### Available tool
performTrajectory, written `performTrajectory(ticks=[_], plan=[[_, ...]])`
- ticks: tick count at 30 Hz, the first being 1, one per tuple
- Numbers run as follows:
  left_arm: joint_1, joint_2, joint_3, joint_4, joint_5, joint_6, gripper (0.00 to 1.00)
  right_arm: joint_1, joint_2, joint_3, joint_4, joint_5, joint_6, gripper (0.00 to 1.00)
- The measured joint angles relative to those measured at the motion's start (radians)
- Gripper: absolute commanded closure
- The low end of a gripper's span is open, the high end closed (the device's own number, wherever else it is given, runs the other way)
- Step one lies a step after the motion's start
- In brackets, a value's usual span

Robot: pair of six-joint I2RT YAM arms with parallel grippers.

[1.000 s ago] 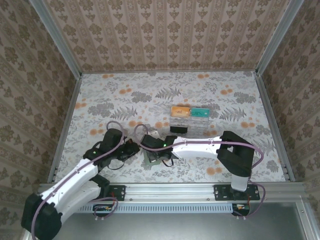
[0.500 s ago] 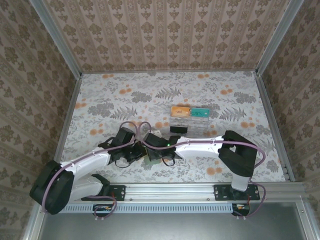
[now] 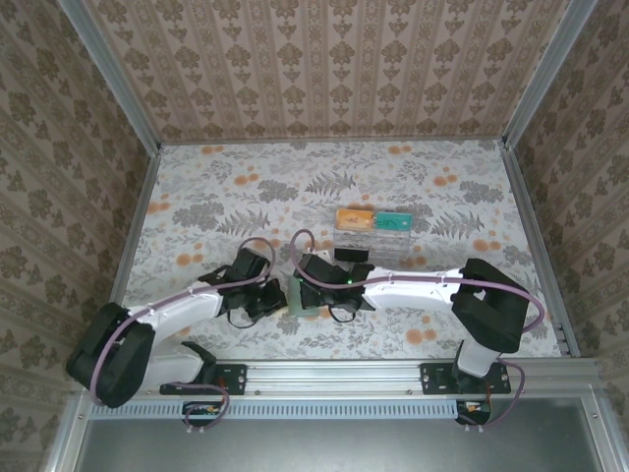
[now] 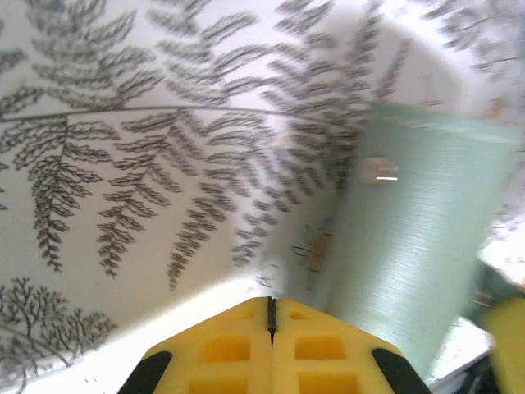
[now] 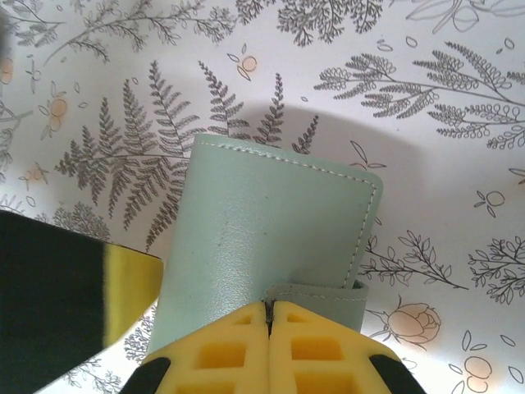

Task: Take the credit cards out of the card holder

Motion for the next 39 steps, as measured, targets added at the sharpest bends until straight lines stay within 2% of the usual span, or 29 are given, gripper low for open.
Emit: performTrajectory(ticks=[3, 6, 18, 30, 39], plan=[[0.021, -0.076, 0.039, -0.013, 0.001, 0.003, 1.00, 0.000, 0.000, -0.018, 0.010, -0.007, 0.009, 1.00], [0.037, -0.087, 0.054, 0.026, 0.023, 0.002, 1.00, 0.000, 0.000, -0.028, 0.029, -0.016, 0.010, 1.00], [0.034, 0.112, 0.018, 0.283, 0.150, -0.085, 1.00, -0.001, 0.000, -0.060, 0.112, -0.034, 0.010, 1.00], [-0.014, 0.283, 0.078, 0.224, 0.139, -0.042, 1.00, -0.017, -0.006, -0.093, 0.142, -0.050, 0.013, 1.00], [-0.032, 0.344, 0.122, 0.223, 0.157, -0.005, 1.00, -0.030, -0.106, -0.114, 0.148, -0.049, 0.013, 1.00]])
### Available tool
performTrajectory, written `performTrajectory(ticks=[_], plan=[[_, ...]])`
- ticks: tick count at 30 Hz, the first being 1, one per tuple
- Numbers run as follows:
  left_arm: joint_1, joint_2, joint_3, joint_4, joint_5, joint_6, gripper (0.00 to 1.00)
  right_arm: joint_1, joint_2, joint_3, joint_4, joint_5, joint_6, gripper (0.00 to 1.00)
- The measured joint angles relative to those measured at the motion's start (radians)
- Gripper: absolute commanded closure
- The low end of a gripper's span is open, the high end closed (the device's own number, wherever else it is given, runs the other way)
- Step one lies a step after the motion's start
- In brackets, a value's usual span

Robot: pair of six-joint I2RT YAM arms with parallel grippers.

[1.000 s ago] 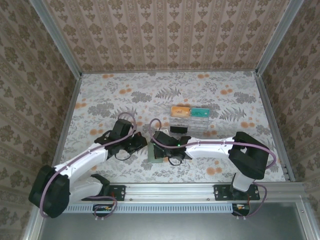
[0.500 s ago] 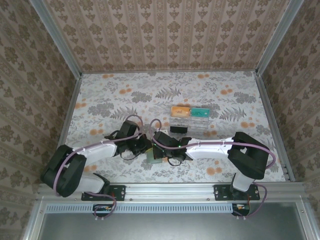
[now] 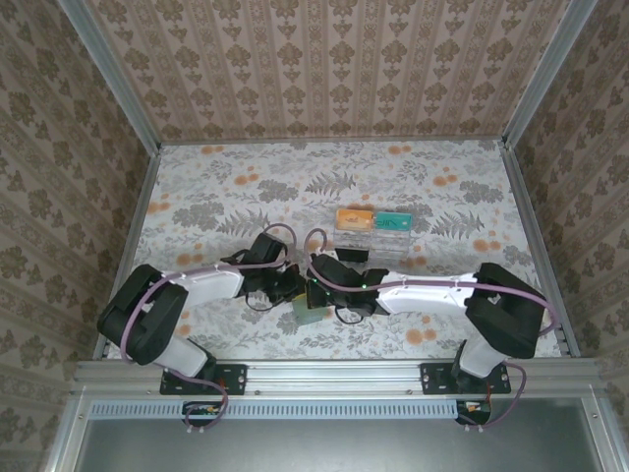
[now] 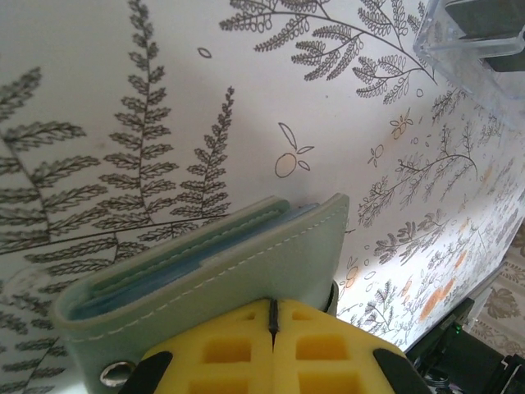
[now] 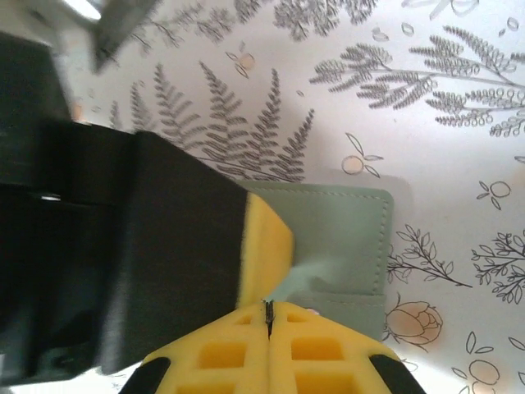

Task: Take the credit cards out of the card holder

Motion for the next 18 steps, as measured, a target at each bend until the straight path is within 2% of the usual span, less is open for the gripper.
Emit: performTrajectory(ticks=[5, 7, 11, 18], plan=[[0.000, 0.022, 0.008, 0.020, 0.024, 0.008, 1.00, -0.010, -0.063, 0.000, 0.006, 0.003, -0.001, 1.00], [0.000, 0.021, 0.011, 0.016, 0.024, 0.014, 1.00, -0.013, -0.064, 0.000, -0.002, 0.003, -0.002, 0.85], [-0.001, -0.002, 0.015, -0.006, 0.006, 0.030, 1.00, -0.013, -0.064, -0.010, -0.029, 0.008, -0.011, 0.70], [0.038, -0.143, 0.014, -0.162, -0.088, 0.054, 0.97, -0.013, -0.052, -0.009, -0.109, 0.012, -0.064, 0.59]])
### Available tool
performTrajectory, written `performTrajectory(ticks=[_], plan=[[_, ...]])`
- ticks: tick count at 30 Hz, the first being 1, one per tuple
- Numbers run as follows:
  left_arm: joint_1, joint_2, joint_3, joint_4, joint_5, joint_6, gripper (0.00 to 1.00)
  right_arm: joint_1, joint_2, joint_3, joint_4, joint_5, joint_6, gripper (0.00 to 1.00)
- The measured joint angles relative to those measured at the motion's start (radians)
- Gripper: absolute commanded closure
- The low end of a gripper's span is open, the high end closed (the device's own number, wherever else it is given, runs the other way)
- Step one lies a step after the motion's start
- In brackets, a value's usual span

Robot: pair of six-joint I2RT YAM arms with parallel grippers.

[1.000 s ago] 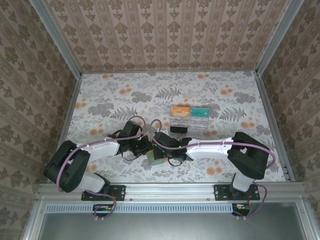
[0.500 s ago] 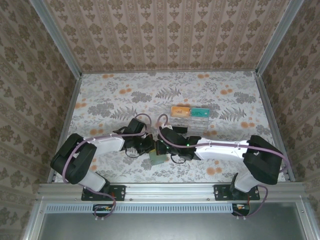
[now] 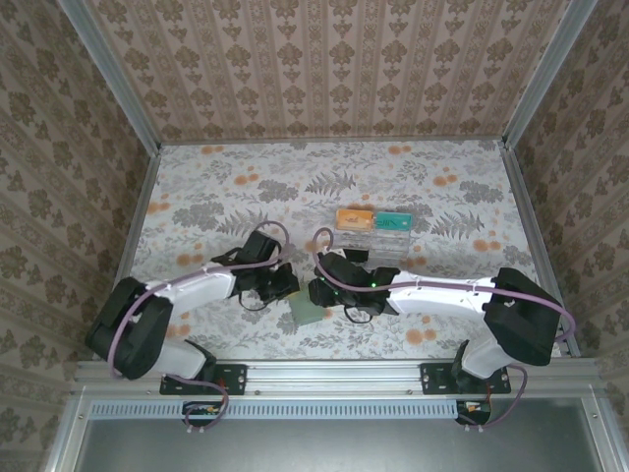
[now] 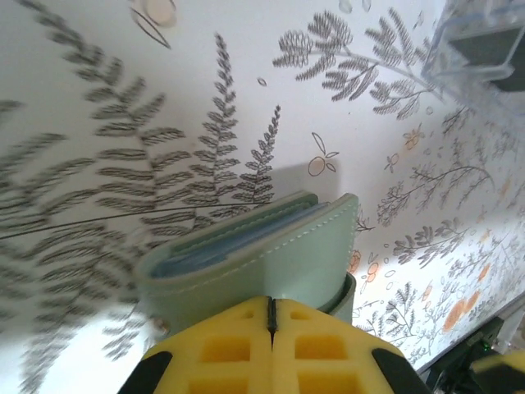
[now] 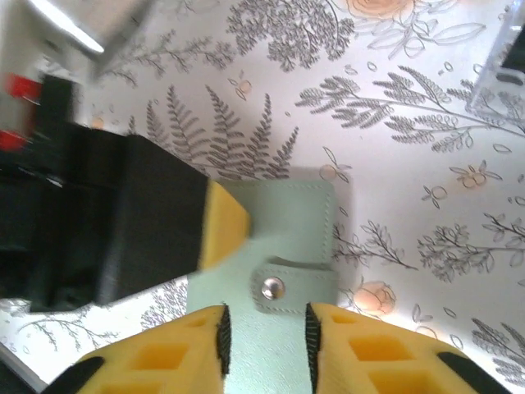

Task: Take the credit cards out of the card holder

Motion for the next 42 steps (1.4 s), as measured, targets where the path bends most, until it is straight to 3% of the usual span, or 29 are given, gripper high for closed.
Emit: performTrajectory(ticks=[7, 21, 25, 34, 42], plan=[[0.067, -0.151, -0.022, -0.058, -0.032, 0.003, 0.94, 0.011, 0.120, 0.126, -0.095, -0.013, -0.085, 0.50], [0.103, -0.240, -0.107, -0.101, -0.039, -0.004, 0.93, 0.032, 0.292, 0.276, -0.227, -0.043, -0.188, 0.51], [0.103, -0.256, -0.111, -0.099, -0.038, -0.005, 0.93, 0.034, 0.315, 0.291, -0.252, -0.043, -0.199, 0.58], [0.096, -0.257, -0.123, -0.065, -0.019, -0.016, 0.93, 0.034, 0.327, 0.308, -0.257, -0.044, -0.203, 1.00], [0.019, -0.173, -0.126, 0.052, 0.003, -0.059, 1.00, 0.034, 0.325, 0.309, -0.246, -0.055, -0.197, 1.00]])
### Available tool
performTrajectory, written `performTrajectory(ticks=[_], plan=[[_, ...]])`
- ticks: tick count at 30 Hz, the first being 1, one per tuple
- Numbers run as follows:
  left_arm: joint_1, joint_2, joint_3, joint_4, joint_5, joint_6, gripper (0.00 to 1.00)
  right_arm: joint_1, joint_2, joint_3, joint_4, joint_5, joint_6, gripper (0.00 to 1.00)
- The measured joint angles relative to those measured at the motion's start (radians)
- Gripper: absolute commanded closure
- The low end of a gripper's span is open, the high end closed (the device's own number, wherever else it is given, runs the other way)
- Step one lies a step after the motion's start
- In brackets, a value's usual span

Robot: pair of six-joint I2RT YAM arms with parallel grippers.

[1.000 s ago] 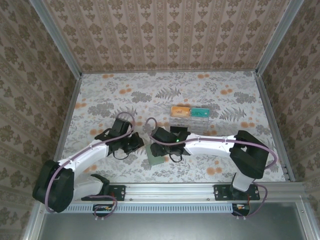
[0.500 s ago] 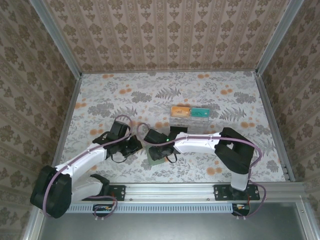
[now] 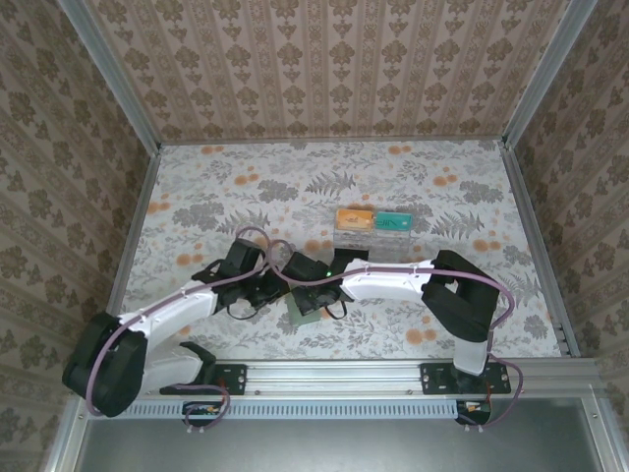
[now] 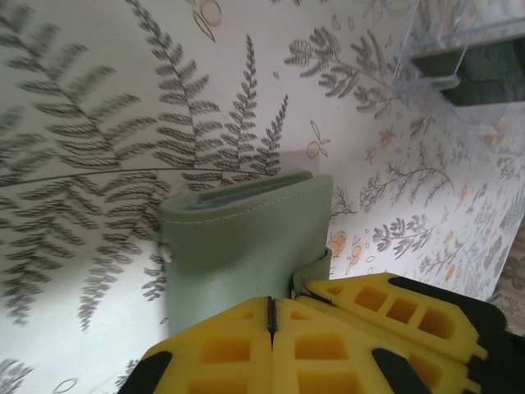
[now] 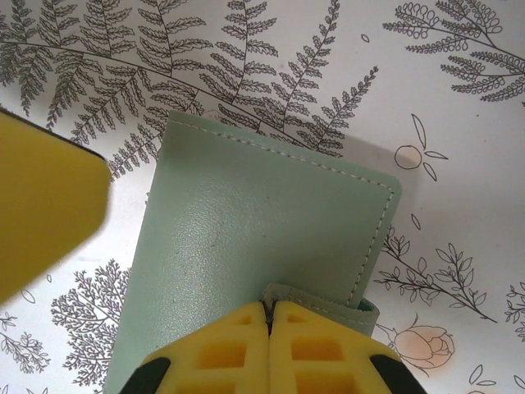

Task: Take the credit cards out of the card holder

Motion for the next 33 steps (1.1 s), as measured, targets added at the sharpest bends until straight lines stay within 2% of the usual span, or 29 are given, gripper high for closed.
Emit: performTrajectory(ticks=[8, 16, 22, 30, 31, 32, 33], plan=[[-0.031, 0.137, 0.011, 0.048, 0.001, -0.014, 1.00, -0.001, -0.014, -0.031, 0.045, -0.011, 0.026, 1.00], [-0.038, 0.241, 0.104, -0.032, 0.020, 0.018, 1.00, -0.031, -0.088, -0.139, 0.145, -0.043, 0.079, 1.00], [-0.042, 0.290, 0.122, -0.016, 0.058, 0.042, 1.00, -0.072, -0.165, -0.246, 0.234, -0.085, 0.124, 1.00], [-0.041, 0.290, 0.120, -0.008, 0.068, 0.060, 1.00, -0.115, -0.279, -0.323, 0.235, -0.087, 0.159, 1.00], [-0.042, 0.281, 0.120, -0.008, 0.064, 0.064, 0.98, -0.115, -0.281, -0.324, 0.236, -0.088, 0.161, 1.00], [-0.042, 0.267, 0.119, -0.008, 0.060, 0.066, 0.89, -0.115, -0.283, -0.324, 0.236, -0.090, 0.161, 1.00], [-0.042, 0.254, 0.118, -0.017, 0.048, 0.071, 0.74, -0.115, -0.285, -0.324, 0.237, -0.094, 0.163, 1.00]])
